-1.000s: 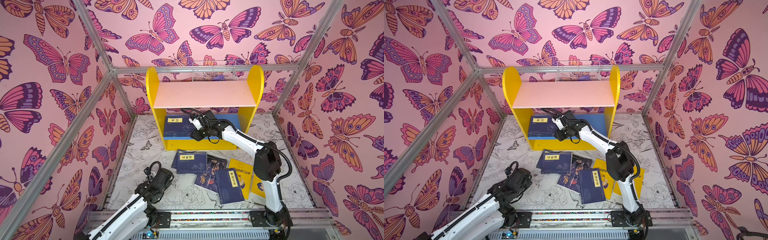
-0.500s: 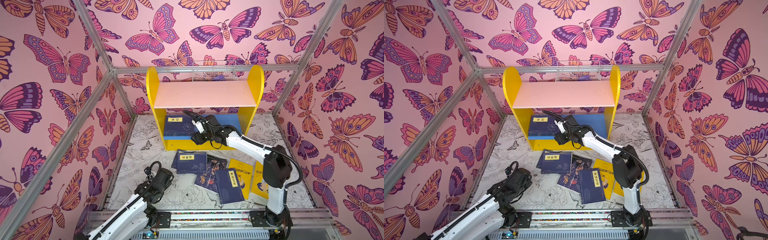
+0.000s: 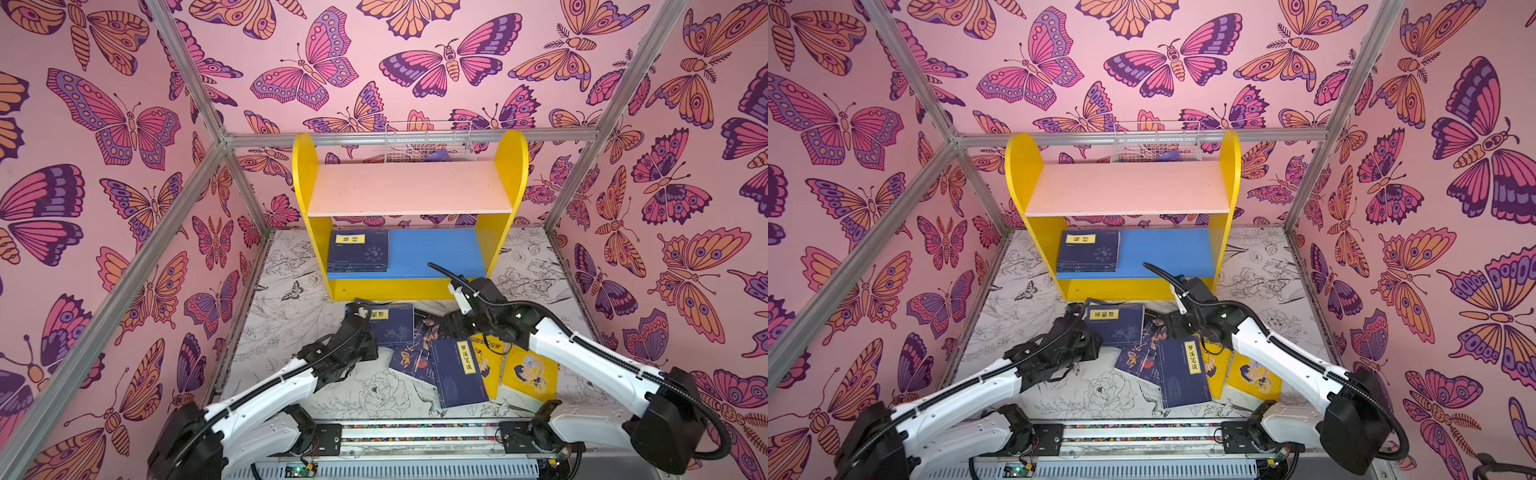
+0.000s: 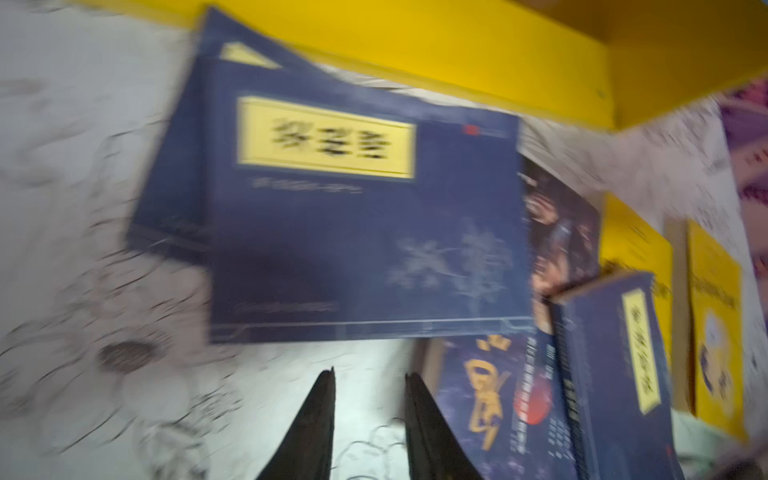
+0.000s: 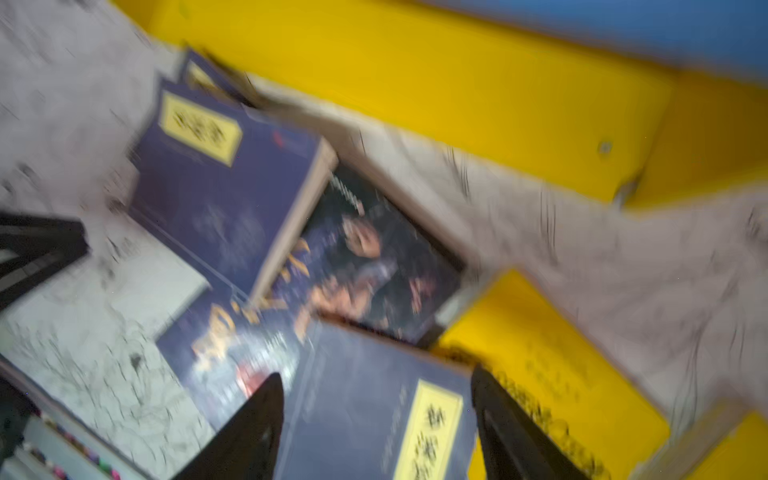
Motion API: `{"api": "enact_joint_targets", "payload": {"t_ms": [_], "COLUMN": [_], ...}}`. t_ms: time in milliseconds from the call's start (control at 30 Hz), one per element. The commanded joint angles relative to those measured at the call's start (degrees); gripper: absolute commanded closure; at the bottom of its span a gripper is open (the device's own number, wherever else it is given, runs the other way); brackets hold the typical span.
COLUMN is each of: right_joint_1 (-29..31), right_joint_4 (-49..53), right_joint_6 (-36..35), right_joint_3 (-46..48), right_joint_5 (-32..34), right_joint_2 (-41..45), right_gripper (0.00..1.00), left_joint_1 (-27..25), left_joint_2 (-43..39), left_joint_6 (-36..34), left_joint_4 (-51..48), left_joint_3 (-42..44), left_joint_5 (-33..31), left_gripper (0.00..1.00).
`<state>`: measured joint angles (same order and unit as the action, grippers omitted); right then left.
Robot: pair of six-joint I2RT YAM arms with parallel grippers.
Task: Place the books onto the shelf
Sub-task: 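Grasp a blue book at the pile with the right gripper while the left reaches in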
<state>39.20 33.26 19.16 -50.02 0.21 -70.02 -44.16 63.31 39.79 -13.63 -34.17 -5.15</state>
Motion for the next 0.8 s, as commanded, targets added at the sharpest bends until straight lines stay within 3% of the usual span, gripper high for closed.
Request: {"api": "enact_joint_targets", "payload": {"t_ms": [0,167,333,467,633,767], "right_joint_1": [-2.8,-7.8,-9.7,-9.7,-9.8,-9.9], "right_joint_4": [9.9,6.8,5.3,1.5,0.2,-4.2], "right_joint_6": [4.6,6.7,4.0,2.3,0.0,1.7], "right_joint_3": [5.1,11.1,8.8,6.6,1.5,-0.4], "right_joint_5": [-5.3,-16.3,-20.3,-22.9,-23.3,-28.0], "right_joint_2": [2.7,-0.8,-12.1,-15.1,-12.1,-10.9], "right_gripper": [0.26,0.27,0.3,0.39,0.44,0.5], "left_joint_1": [-4.7,-10.0,-10.7,-10.8,-10.8,-10.8], "left_joint_2": [8.8,25.8,35.8,37.2,36.0,36.4], "left_joint_6": [-12.9,-20.3,-20.4,-20.3,-19.5,-18.3], "left_joint_4": [7.1,5.9,2.0,-0.9,-1.8,-1.9], "left_joint_3": [-6.3,-17.1,-24.0,-24.6,-22.1,-20.7], "left_joint_5": [7.6,13.2,14.9,11.4,9.0,8.6], "left_gripper": [0.62,0.47,0.43,0.48,0.51,0.55]}}
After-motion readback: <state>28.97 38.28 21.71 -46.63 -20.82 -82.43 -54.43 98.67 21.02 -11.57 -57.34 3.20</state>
